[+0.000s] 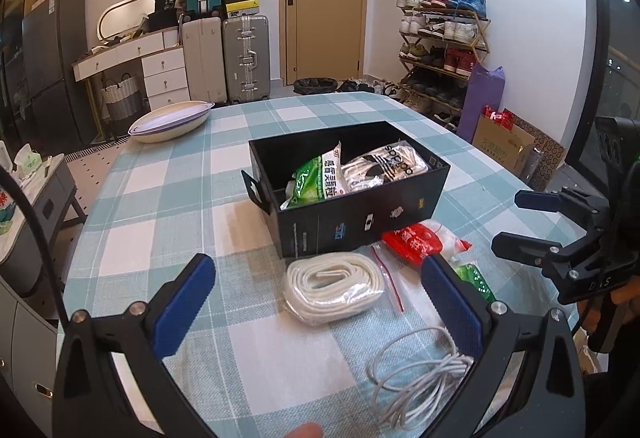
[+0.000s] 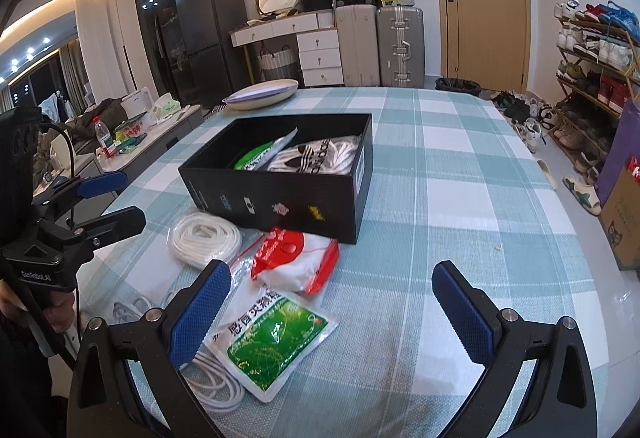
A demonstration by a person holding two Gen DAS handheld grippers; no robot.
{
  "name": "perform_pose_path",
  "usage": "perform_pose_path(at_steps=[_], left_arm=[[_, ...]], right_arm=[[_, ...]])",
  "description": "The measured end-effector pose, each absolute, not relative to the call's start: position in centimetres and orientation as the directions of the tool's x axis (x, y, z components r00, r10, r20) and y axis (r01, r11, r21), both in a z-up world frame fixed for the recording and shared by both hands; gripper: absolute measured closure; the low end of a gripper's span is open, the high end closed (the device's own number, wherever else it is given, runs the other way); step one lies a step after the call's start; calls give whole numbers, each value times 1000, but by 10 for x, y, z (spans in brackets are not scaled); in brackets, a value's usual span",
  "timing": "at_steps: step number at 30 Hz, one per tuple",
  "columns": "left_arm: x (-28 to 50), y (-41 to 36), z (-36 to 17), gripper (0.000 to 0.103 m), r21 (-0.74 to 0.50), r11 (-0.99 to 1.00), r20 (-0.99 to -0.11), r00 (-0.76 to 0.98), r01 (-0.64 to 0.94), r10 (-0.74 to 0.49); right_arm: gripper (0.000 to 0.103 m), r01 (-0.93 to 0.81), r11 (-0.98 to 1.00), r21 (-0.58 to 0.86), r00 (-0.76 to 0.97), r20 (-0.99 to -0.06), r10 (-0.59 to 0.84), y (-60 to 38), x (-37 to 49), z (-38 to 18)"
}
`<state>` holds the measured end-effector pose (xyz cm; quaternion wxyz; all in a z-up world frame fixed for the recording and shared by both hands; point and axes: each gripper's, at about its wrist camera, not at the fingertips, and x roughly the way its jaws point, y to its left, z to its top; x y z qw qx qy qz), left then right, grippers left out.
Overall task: Organize soft objects
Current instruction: 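Move the left gripper to the white cable coil while the right gripper approaches the green medicine bag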
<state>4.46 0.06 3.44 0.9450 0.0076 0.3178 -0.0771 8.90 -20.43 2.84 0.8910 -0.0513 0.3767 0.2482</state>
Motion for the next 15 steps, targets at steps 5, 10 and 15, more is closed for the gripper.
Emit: perform_pose_path(at_steps=[5, 10, 15], left_arm=[[35, -1, 30, 0, -34, 986, -617, 772, 166, -151], [24, -7, 28, 0, -21, 979, -627, 760, 201, -169], [15, -11, 26, 0, -11, 975, -635, 752, 221, -178]], right_arm=[[1, -483, 871, 93, 571, -720, 394, -203, 87, 23], [1, -497, 863, 88, 560, -727, 397, -200, 81, 22], [1, -500, 860, 99, 541, -740, 400, -200, 77, 20]])
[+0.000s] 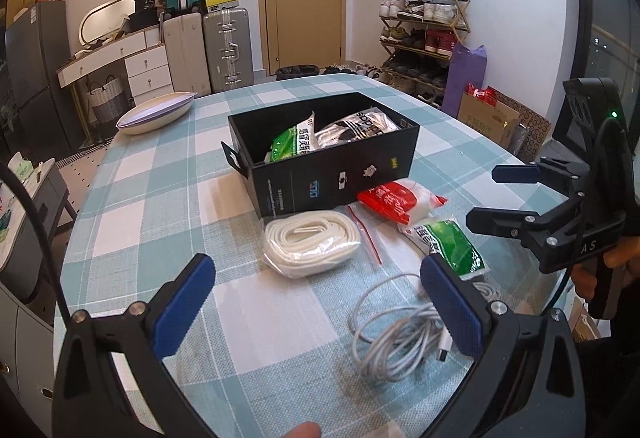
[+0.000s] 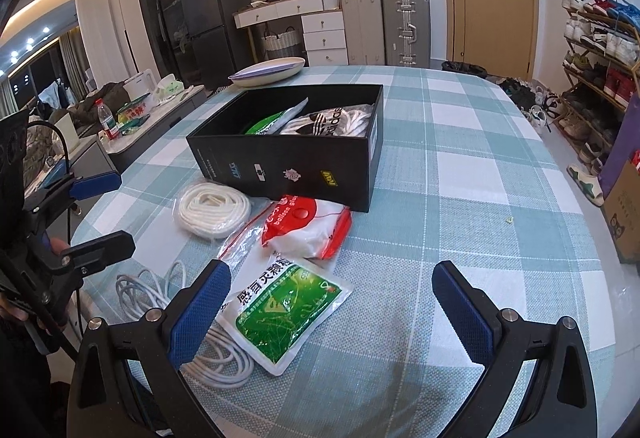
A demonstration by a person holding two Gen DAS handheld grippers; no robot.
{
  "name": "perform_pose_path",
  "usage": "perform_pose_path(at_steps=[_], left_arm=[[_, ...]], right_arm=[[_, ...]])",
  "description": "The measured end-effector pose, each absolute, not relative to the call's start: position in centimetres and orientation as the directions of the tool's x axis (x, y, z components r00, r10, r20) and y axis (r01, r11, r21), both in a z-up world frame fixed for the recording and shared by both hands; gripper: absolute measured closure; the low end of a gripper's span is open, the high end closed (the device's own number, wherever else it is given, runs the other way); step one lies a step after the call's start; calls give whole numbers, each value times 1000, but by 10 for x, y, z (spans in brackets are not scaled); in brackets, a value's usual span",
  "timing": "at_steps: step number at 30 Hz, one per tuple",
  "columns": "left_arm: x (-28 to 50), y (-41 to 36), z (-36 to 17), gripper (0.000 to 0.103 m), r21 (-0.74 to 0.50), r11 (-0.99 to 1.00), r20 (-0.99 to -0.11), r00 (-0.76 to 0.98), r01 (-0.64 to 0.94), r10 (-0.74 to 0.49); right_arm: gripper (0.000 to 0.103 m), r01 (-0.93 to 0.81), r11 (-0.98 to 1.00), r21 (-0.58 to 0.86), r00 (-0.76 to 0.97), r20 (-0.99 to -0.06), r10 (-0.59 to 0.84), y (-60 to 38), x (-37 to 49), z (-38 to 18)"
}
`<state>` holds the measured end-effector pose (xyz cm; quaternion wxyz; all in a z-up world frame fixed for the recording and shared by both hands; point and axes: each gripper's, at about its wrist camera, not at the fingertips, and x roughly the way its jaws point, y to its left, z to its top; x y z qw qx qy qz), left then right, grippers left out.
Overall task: Organize soft objects
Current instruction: 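Move the left gripper to the white cable coil while the right gripper approaches the green medicine bag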
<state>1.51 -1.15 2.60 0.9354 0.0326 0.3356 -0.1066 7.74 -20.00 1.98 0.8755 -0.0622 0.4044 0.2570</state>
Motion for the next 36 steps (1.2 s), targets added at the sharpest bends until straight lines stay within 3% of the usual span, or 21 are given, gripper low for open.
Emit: perform_pose_path(at_steps=[24, 36], left_arm=[[-2, -35, 19, 0, 27, 902, -699, 654, 430, -290], [4, -43, 1, 0, 20, 894, -738, 610, 447, -289]], right_arm=[[1, -460, 875, 151, 430, -824, 368, -171, 97, -12], [1, -484, 872, 77, 415, -857, 306, -184, 95, -18]])
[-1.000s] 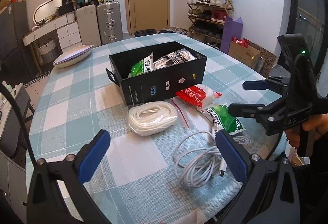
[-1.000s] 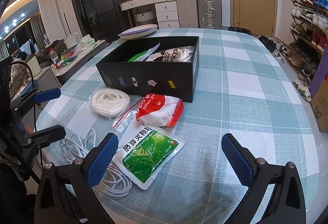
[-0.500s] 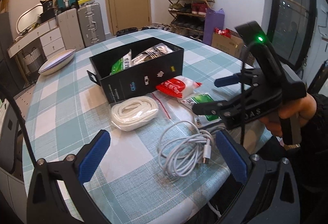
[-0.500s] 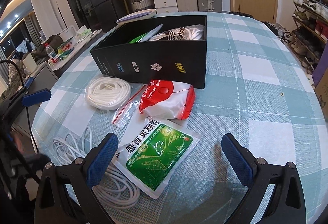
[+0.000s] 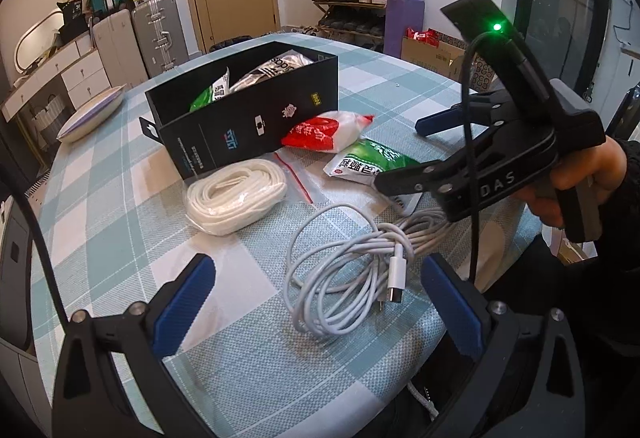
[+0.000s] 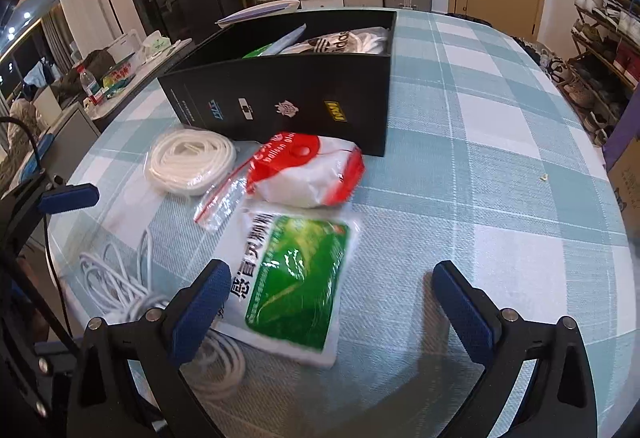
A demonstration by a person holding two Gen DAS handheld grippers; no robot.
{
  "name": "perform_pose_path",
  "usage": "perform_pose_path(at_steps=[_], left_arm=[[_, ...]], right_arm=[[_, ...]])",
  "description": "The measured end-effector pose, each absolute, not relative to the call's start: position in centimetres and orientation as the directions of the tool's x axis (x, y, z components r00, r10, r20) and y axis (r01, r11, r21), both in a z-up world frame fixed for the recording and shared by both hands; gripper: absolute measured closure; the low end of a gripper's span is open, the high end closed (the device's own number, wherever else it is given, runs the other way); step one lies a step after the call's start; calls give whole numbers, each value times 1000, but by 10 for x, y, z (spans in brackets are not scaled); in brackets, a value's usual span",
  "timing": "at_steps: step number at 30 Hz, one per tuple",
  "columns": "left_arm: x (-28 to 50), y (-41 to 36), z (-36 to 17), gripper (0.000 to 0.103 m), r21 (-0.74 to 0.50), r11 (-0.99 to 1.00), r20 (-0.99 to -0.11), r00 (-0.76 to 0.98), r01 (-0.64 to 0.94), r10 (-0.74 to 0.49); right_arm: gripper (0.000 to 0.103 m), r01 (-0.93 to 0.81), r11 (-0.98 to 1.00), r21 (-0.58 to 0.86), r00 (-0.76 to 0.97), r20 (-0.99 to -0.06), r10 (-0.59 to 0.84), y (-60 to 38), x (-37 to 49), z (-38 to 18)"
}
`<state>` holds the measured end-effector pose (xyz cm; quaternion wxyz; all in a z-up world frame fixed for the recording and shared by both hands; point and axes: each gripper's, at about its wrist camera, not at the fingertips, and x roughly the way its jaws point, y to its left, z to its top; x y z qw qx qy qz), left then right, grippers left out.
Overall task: Organize soft objects
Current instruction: 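Move the left gripper to the white cable coil while the right gripper approaches the green medicine bag, then grasp the white cable coil with the left gripper while the right gripper grasps the green medicine bag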
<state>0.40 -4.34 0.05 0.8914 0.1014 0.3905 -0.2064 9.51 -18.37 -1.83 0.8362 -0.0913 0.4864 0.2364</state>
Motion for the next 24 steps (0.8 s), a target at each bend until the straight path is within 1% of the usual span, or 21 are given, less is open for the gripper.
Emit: perform_pose_path(at_steps=[11, 13, 17, 19, 23, 24], left_arm=[[12, -51, -13, 0, 9, 901, -750, 599, 433, -280], [14, -49, -16, 0, 4, 907, -752, 598, 422, -275], [17, -47, -17, 0, -14, 911, -745, 603, 412, -284], [17, -46, -17, 0, -16, 912, -739, 610, 409, -287], [17, -48, -18, 0, -19, 910, -741, 605, 414, -291], [17, -49, -19, 0, -18, 908, -743, 602, 418, -293]], right_arm=[[2, -512, 856, 70, 421, -848, 321, -187, 94, -17], [8, -531, 844, 76, 412, -847, 336, -184, 92, -17], [11, -538, 839, 81, 409, -845, 344, -182, 92, -17], [14, -543, 836, 84, 408, -844, 349, -181, 90, -17], [16, -549, 831, 92, 406, -839, 361, -178, 88, -16], [18, -551, 830, 89, 407, -839, 361, -176, 86, -16]])
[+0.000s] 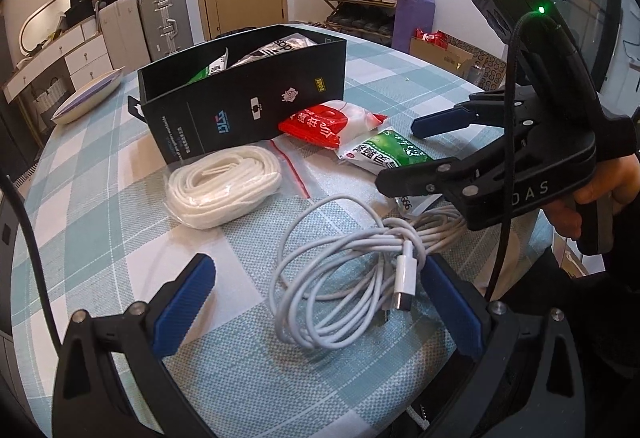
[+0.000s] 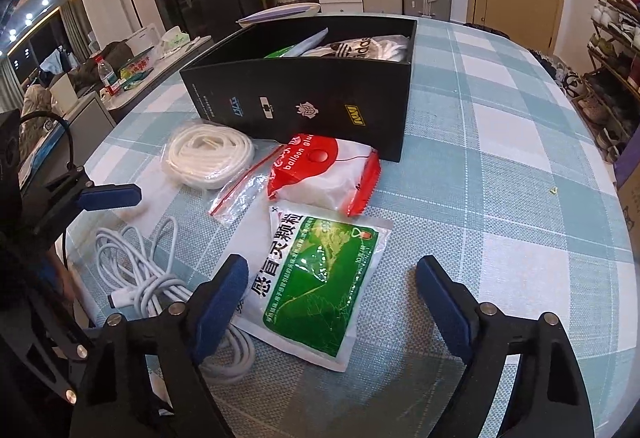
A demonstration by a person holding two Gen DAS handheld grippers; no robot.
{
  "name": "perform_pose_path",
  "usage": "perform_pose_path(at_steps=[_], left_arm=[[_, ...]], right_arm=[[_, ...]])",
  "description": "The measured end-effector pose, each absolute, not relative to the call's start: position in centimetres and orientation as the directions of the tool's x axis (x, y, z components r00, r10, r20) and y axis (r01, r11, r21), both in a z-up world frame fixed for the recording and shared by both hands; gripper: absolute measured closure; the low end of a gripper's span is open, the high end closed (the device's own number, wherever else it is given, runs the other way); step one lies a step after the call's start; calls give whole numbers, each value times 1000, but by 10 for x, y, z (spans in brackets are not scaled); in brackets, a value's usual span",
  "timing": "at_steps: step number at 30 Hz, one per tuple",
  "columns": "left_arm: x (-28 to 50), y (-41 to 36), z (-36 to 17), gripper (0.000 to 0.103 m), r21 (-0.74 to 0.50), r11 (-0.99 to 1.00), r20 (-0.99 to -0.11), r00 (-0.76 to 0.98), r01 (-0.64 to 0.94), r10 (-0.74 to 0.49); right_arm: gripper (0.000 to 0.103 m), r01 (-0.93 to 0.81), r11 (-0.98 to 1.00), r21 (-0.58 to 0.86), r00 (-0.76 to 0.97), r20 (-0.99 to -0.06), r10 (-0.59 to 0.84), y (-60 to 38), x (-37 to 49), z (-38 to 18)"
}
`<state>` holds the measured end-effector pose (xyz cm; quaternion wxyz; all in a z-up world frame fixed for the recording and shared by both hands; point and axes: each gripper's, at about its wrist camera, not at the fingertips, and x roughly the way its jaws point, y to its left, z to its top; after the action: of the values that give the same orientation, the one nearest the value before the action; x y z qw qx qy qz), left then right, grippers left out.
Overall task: Organize soft objects
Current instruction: 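Grasp the white cable coil with the left gripper while the right gripper grasps the green medicine bag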
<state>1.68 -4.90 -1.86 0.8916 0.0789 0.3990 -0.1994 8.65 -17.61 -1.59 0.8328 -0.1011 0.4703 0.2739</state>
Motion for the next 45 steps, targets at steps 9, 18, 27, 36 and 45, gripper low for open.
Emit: perform_pose_path(at_steps=[9, 18, 27, 36, 45], left_arm=[[16, -57, -20, 0, -33, 902, -730, 606, 430, -316], [15, -55, -22, 7, -35, 895, -737, 593, 445, -324], [18, -59, -20, 7, -52, 892, -727, 595, 449, -342], [13, -57, -19, 35, -65, 874, -713, 590, 482, -378], [8, -42, -16, 36, -65, 891, -702, 614, 450, -361]], right_arm=[[45, -573, 816, 78, 413, -832, 369, -175, 83, -14], [60, -588, 799, 130, 394, -816, 423, -189, 79, -13], [60, -586, 798, 140, 396, -810, 433, -193, 79, -13], [60, -591, 794, 145, 394, -807, 441, -194, 78, -12], [61, -604, 781, 159, 390, -796, 464, -195, 75, -9]])
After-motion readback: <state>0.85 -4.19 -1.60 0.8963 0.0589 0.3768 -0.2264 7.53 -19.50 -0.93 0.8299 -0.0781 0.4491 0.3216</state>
